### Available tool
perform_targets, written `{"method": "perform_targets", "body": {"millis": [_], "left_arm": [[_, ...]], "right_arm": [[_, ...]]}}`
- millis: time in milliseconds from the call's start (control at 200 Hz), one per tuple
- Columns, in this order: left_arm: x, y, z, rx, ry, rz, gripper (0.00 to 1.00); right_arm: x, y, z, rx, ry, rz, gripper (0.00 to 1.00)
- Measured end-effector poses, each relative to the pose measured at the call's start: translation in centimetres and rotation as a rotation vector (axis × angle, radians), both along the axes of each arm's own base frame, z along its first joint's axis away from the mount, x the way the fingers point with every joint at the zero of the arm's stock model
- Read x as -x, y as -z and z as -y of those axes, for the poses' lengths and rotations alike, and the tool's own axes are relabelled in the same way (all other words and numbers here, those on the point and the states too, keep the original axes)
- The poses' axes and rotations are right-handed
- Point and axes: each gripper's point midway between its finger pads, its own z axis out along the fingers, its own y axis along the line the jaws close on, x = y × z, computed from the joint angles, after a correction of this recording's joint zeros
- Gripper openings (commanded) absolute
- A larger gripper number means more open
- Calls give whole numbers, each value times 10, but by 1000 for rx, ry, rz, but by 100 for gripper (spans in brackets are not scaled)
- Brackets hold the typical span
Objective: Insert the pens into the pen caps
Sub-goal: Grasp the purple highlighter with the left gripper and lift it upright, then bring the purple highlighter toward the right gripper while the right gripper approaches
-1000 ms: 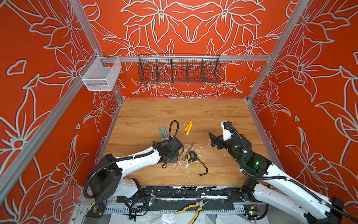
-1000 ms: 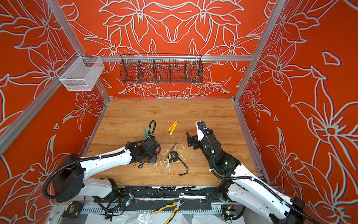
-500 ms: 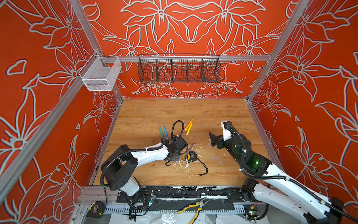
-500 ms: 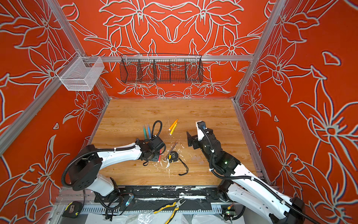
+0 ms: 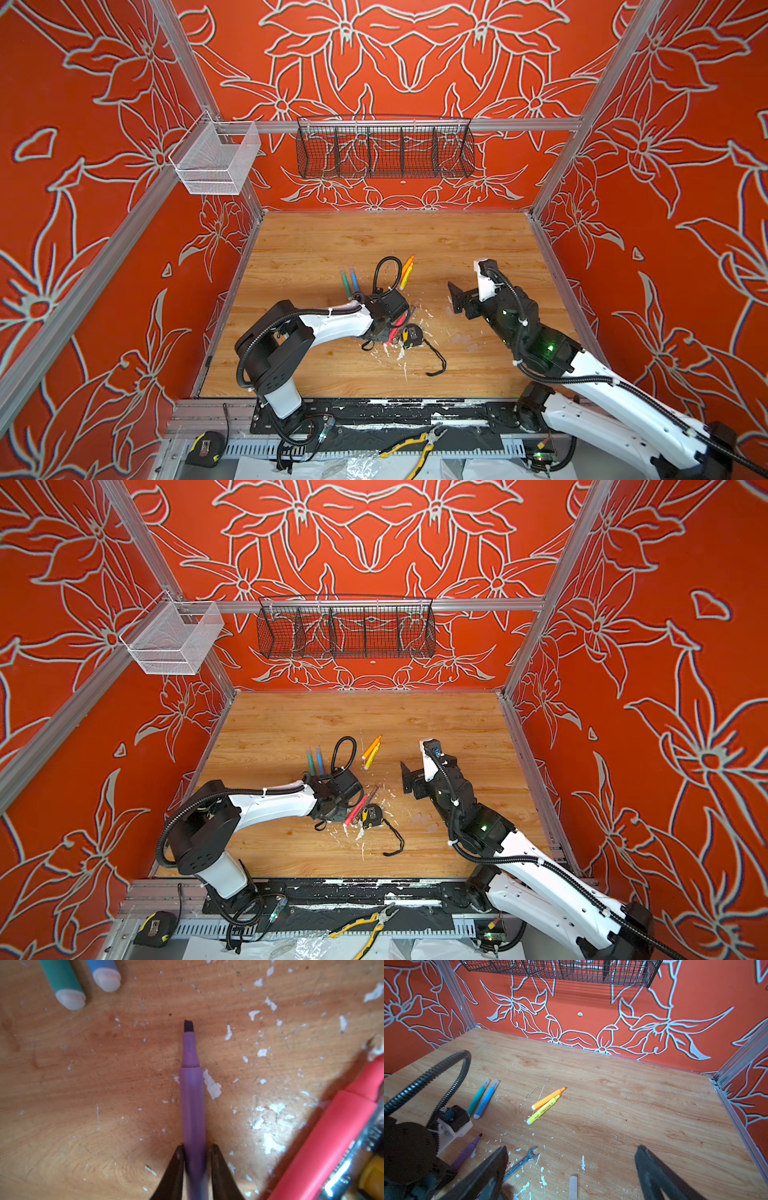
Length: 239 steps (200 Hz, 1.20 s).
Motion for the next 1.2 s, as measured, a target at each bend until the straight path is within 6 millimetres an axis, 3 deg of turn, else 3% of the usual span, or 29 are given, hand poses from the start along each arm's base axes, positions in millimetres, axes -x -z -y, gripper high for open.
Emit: {"method": "perform_targets", "body": {"millis": [310, 425, 510, 711, 831, 931, 1091, 1196], "left_arm": [[-3, -2, -2, -2, -7, 13, 12], [-10, -20, -2, 32, 0, 48, 10], [-27, -60, 6, 110, 10, 137, 7], [-76, -204, 34, 370, 67, 467, 2], [-85, -255, 46, 454, 134, 591, 0], [-84, -266, 53, 481, 200, 638, 0], [-73, -246, 58, 462, 323, 625, 0], [-64, -245, 64, 487, 393, 621, 0]], "right_arm": [[-1, 0, 0, -2, 0, 1, 97], [-2, -3, -1, -20, 2, 14, 98], [-4, -2, 0, -40, 14, 16, 98], [-14, 9, -2, -78, 47, -25, 95], [-15, 12, -5, -130, 56, -49, 95], [-10, 5, -15, -222, 0, -39, 95], [4, -7, -43, -411, -171, -27, 94], [10, -20, -63, -535, -272, -33, 91]]}}
